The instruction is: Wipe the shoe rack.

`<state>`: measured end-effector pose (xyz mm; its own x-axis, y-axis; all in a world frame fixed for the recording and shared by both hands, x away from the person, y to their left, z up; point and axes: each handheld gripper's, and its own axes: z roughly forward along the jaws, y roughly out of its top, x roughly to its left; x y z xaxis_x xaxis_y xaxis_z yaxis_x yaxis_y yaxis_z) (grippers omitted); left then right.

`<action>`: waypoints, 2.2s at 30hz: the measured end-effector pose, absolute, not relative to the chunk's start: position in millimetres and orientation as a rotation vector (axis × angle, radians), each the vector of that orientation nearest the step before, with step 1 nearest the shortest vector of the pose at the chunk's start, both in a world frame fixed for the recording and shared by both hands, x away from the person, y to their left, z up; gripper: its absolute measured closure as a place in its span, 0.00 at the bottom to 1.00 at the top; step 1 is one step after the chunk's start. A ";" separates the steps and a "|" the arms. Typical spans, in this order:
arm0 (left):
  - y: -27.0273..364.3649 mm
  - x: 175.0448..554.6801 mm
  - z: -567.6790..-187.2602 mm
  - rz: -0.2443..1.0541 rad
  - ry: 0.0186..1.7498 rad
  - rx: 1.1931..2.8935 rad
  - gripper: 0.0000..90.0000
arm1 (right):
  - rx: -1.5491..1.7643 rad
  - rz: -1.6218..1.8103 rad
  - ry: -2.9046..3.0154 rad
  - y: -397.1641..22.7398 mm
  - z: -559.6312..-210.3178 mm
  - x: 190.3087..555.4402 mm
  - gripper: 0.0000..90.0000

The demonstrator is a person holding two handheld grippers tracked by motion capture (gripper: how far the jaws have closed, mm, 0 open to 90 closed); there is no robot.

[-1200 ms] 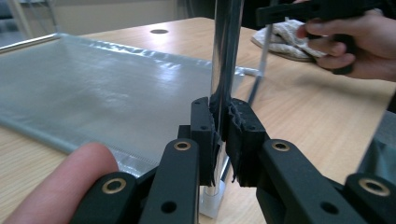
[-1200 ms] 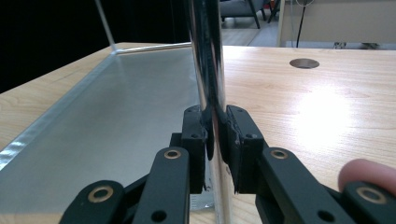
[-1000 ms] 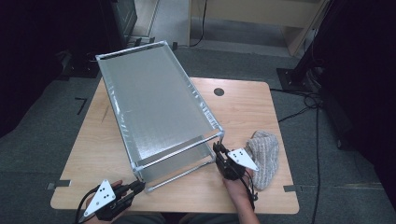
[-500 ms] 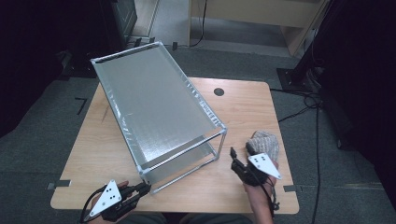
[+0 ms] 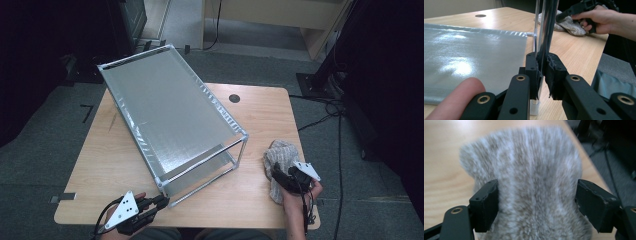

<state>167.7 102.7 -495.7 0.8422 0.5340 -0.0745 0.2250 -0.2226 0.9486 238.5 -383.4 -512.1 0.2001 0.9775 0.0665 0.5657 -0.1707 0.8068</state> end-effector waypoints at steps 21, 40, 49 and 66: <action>101.2 170.8 -497.3 0.291 0.589 1.807 0.88 | 1.724 0.974 1.545 -354.0 -496.9 231.2 0.75; 98.7 171.2 -498.9 0.289 0.595 1.801 0.89 | 1.327 1.405 1.414 -286.0 -381.6 204.9 0.74; 97.4 171.6 -499.7 0.288 0.593 1.799 0.89 | 1.183 1.527 1.511 -233.7 -364.4 203.5 0.73; 94.5 171.5 -500.7 0.295 0.582 1.799 0.90 | 0.790 1.591 1.848 -120.2 -380.8 167.0 0.66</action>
